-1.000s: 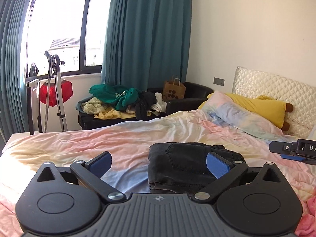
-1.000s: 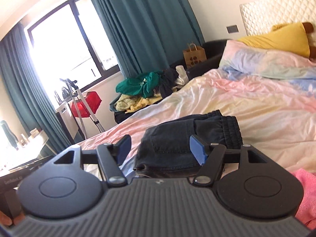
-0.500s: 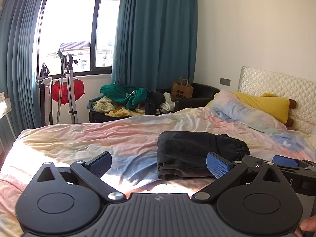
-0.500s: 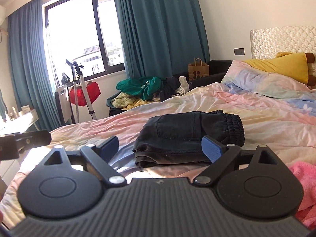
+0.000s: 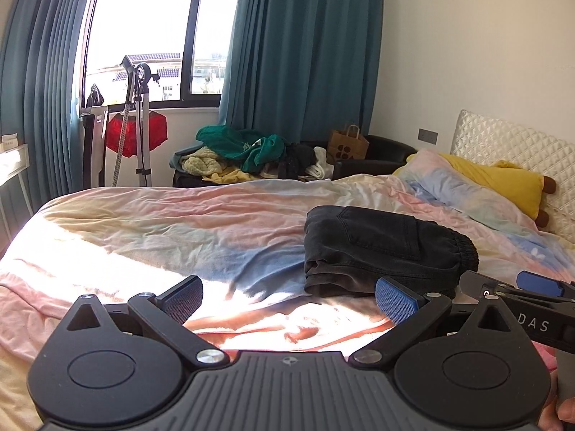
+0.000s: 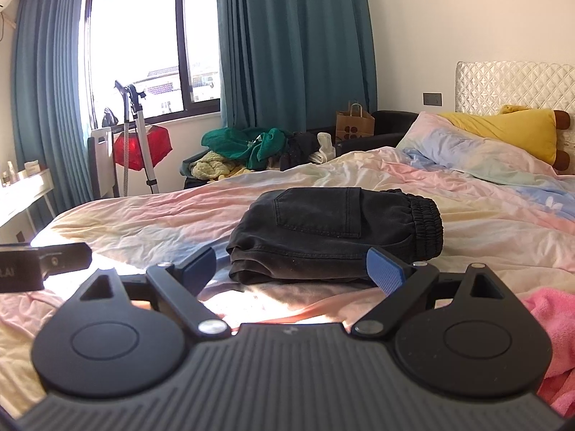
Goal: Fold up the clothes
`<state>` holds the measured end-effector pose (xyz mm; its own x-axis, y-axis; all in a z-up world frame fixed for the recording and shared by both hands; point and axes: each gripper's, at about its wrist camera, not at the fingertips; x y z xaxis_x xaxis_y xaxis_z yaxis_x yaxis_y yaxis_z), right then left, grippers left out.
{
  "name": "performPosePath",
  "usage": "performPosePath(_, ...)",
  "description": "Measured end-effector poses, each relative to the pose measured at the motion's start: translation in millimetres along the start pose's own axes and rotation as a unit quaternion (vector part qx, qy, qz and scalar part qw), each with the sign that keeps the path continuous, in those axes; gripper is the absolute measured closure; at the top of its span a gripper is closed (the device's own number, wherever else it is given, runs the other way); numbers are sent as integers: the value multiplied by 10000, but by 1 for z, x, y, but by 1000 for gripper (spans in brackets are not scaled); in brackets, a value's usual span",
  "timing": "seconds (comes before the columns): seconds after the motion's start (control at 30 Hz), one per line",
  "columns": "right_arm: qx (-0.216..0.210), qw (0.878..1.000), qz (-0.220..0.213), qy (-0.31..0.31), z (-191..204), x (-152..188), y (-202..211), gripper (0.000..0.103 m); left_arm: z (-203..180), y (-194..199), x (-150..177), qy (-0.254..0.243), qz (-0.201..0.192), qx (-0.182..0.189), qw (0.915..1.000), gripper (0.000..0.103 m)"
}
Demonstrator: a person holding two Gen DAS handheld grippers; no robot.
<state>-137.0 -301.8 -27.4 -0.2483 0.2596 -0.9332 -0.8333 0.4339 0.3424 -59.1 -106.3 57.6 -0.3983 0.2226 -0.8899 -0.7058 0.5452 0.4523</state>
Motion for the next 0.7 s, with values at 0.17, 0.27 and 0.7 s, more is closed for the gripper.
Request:
performPosePath(0.17,120,9999,-23,16,3,3,0,11,1,4,2,-78,-34,-111,9999,0)
performPosePath(0.27,146,9999,-15,1,2,2,-2,11,2,6,1,-50,-39,-122,9999,0)
performPosePath(0.7,201,9998,46,-28,-1,4,-3,11,-2,10,3,-116,-5,-212,9997,0)
Point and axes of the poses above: each gripper's, at about its wrist camera, not at the fingertips, and y roughly against the way its jaws point, z to its left, x to its underside, and after that the axes turned 2 degrees about z, right-handed
